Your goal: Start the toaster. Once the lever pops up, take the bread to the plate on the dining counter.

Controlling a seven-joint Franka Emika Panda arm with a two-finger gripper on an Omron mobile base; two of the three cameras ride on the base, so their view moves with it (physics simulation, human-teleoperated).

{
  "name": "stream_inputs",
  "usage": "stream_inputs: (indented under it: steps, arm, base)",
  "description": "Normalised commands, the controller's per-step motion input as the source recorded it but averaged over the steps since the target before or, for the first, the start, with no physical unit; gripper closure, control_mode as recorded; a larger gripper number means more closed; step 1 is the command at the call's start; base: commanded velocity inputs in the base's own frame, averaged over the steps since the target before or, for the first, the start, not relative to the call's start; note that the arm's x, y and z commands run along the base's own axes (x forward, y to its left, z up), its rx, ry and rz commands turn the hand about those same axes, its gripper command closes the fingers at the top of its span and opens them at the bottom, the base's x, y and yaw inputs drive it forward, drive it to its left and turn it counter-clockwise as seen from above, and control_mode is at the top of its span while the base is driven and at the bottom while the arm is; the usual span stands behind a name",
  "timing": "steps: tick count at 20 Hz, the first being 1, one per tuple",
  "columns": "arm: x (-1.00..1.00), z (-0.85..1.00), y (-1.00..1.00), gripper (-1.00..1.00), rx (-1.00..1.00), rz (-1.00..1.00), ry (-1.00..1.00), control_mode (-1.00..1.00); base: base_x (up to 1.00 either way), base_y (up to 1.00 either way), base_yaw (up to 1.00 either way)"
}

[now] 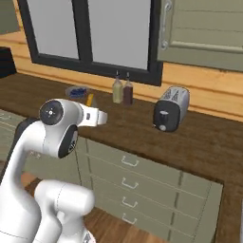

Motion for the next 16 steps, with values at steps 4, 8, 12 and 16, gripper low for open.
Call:
stream_inputs:
  steps: [4, 8, 12, 16]
  arm:
    - [0.0, 0.0, 0.0, 1.0, 0.0, 0.0, 0.0, 1.0]
    - [0.0, 0.0, 0.0, 1.0, 0.0, 0.0, 0.0, 1.0]
    - [0.0, 0.0, 0.0, 1.0, 0.0, 0.0, 0.0, 1.0]
    - [0.0, 0.0, 0.0, 1.0, 0.0, 0.0, 0.0, 1.0]
  base:
    - [-0.36, 0.58, 0.82]
    - [-0.14, 0.64, 0.86]
    - [0.0, 0.36, 0.88]
    - [0.24, 0.04, 0.86]
